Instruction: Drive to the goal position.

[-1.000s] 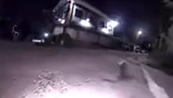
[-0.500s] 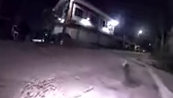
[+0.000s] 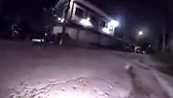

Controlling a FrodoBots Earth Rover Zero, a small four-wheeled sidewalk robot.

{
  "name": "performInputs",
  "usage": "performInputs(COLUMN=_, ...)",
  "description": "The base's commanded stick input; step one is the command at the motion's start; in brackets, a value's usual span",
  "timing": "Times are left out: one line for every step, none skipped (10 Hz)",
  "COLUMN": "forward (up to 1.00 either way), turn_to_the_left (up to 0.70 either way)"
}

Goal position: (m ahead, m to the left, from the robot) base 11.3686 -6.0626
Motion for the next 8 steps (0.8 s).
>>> performInputs(forward=0.70, turn_to_the_left=0.00)
performInputs(forward=0.70, turn_to_the_left=0.00)
performInputs(forward=0.70, turn_to_the_left=0.00)
performInputs(forward=0.70, turn_to_the_left=0.00)
performInputs(forward=0.70, turn_to_the_left=-0.16)
performInputs(forward=0.70, turn_to_the_left=-0.35)
performInputs(forward=0.70, turn_to_the_left=-0.35)
performInputs(forward=0.70, turn_to_the_left=-0.35)
